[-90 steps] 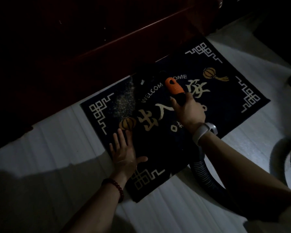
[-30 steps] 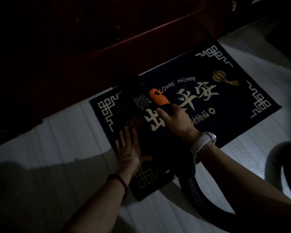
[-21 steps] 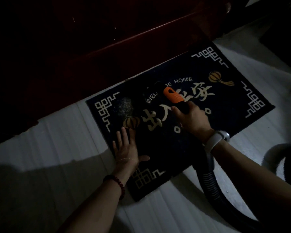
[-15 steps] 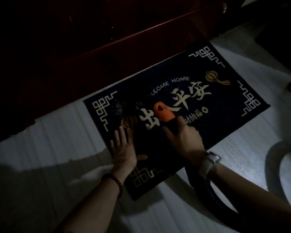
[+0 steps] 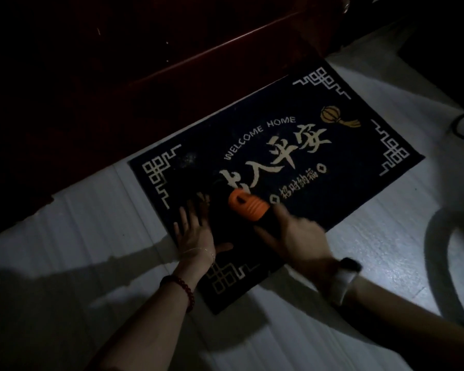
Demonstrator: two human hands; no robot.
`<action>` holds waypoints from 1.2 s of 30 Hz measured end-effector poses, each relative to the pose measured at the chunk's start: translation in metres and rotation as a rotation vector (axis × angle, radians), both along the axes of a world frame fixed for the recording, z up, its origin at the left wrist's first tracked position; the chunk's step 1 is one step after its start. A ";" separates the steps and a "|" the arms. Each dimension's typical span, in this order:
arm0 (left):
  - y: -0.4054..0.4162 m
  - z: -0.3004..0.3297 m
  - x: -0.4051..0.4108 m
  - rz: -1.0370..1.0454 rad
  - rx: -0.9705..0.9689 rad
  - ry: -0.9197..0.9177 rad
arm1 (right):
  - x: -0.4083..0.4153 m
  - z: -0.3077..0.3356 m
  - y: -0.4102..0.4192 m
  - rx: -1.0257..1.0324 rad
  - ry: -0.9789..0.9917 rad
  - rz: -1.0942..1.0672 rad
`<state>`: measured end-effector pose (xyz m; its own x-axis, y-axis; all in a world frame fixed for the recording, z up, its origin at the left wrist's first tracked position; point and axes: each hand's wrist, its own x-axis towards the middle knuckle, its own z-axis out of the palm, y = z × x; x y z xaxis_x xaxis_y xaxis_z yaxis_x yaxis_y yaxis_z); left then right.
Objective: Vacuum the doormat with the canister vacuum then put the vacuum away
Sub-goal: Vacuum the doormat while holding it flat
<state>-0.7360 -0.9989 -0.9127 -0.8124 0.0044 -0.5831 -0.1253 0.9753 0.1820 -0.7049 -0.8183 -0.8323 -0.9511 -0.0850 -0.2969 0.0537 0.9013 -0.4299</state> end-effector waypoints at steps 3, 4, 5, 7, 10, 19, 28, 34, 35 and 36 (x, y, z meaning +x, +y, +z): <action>-0.001 -0.001 -0.001 -0.006 0.007 -0.009 | -0.025 -0.002 0.044 -0.084 -0.025 -0.312; -0.001 -0.002 -0.001 -0.009 0.008 -0.014 | -0.029 -0.002 0.051 -0.061 0.003 -0.391; -0.001 -0.002 -0.001 -0.008 0.009 -0.016 | -0.029 -0.003 0.051 -0.042 0.028 -0.415; -0.001 -0.002 -0.002 0.000 0.018 -0.010 | -0.016 -0.003 0.032 -0.085 0.035 -0.334; -0.001 -0.001 -0.001 -0.002 0.016 -0.005 | 0.020 -0.003 0.000 -0.003 -0.018 -0.006; -0.002 -0.005 0.000 -0.015 0.005 0.008 | -0.003 -0.003 0.036 -0.028 0.057 -0.344; -0.004 -0.007 0.000 -0.026 0.010 -0.013 | -0.012 -0.002 0.070 0.092 0.071 -0.495; -0.002 -0.005 -0.001 -0.017 -0.012 -0.034 | 0.015 -0.014 0.030 -0.070 -0.023 -0.247; -0.002 -0.005 -0.002 -0.015 -0.012 -0.035 | 0.019 -0.015 0.032 -0.104 -0.019 -0.251; -0.002 -0.005 -0.002 -0.015 -0.013 -0.038 | 0.022 -0.016 0.037 -0.138 -0.004 -0.271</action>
